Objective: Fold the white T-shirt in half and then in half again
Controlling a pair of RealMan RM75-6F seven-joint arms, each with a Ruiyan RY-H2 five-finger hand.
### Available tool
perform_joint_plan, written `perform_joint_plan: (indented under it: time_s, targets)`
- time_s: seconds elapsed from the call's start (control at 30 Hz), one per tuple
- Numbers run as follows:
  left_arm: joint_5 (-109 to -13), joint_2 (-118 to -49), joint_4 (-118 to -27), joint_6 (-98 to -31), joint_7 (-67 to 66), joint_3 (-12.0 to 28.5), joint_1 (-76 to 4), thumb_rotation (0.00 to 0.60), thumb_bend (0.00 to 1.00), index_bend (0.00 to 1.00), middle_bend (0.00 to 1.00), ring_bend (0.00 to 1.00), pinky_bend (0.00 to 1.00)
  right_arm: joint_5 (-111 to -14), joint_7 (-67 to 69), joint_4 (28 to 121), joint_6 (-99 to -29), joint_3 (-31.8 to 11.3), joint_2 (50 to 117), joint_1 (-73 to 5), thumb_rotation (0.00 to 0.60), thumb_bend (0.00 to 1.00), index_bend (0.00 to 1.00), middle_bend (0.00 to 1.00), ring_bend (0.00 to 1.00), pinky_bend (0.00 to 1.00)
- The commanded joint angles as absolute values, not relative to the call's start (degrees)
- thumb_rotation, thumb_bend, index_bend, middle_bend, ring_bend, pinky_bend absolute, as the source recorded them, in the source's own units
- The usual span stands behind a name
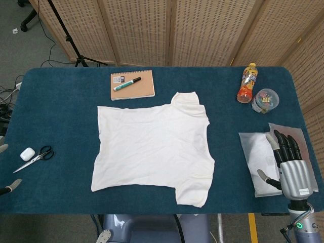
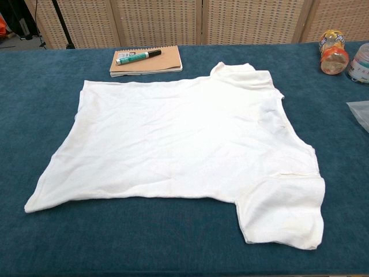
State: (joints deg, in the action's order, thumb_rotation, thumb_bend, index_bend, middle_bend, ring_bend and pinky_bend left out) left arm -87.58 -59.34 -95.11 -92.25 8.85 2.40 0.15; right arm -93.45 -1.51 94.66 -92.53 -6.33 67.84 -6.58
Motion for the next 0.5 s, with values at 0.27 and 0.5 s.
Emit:
perform_joint_plan:
  time_s: [0.27,0.5]
  targets:
    - [-87.1,-59.3,-95.4,-91.2,8.2,2.3,-0.1,0.6,0.0,0.0,0.0,0.0,0.0,-92.6,-5.9,97.4,-88.5,-4.6,65.2,-6.8,0.6,0.0,0.02,0.0,0.0,0.0]
    - [-87.6,-58.9,-95.7,-91.1,9.0,2.2,-0.2,0.6,0.0,0.0,0.0,0.0,0.0,-102.7,0.6,94.6,-83.5,0.1,64.8,-10.8,0.6,0.0,0.23,0.0,0.0,0.0]
